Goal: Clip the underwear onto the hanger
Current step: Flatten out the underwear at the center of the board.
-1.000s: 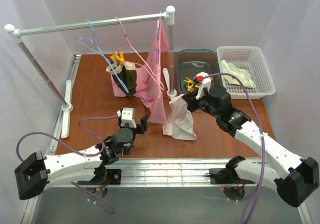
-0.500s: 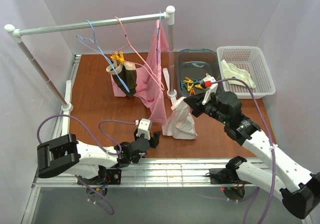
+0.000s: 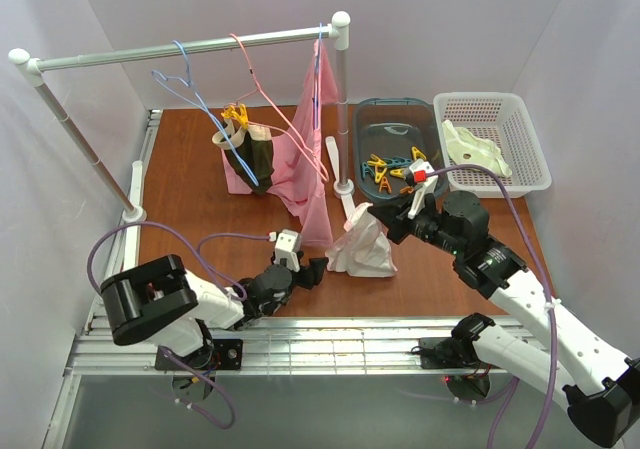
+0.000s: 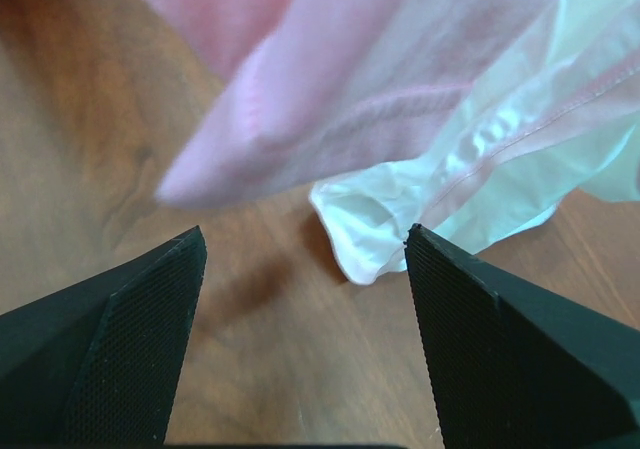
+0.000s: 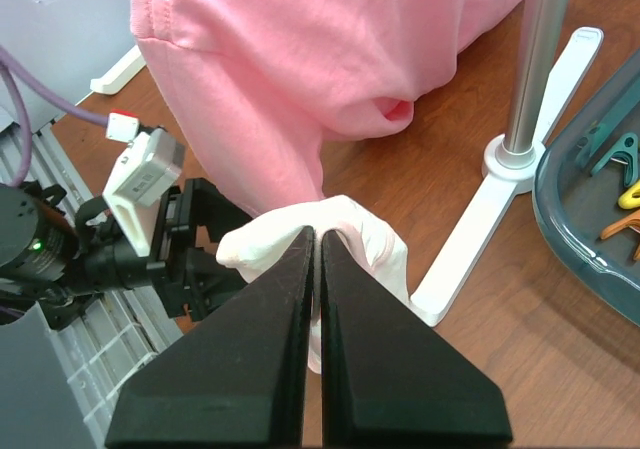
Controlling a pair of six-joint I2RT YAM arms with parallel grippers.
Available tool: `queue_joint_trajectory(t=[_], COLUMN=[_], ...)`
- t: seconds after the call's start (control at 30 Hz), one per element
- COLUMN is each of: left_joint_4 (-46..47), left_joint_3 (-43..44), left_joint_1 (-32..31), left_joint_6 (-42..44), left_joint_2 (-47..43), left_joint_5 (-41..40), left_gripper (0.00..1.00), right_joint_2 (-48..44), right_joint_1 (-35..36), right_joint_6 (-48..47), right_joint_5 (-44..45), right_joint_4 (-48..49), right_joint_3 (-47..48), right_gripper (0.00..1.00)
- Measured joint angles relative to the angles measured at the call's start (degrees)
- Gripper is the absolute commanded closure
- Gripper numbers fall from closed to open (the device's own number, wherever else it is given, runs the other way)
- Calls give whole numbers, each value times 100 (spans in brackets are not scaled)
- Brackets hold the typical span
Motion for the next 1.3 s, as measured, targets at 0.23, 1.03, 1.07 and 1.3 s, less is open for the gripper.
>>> queue_joint_trajectory(t=[0.23, 1.03, 1.07, 1.3], left_joint_4=[680, 1670, 1727, 1987], left_joint_3=[219, 409, 417, 501], left_joint_1=[205, 813, 826, 951], left_joint_6=[35, -107, -109, -129], left_joint_2=[925, 1989, 2055, 2288], left_joint_5=[614, 1182, 1198, 1340], left_gripper=[29, 33, 33, 41], right_joint_2=[-105, -341, -343, -398], right_joint_1=[-2, 0, 0, 0], right_joint_6=[15, 15, 15, 15], right_joint_5=[-114, -479, -487, -540], right_joint_4=[-15, -42, -46, -111], right_joint_3=[-68, -168, -168, -168], right_gripper=[99, 99, 99, 99])
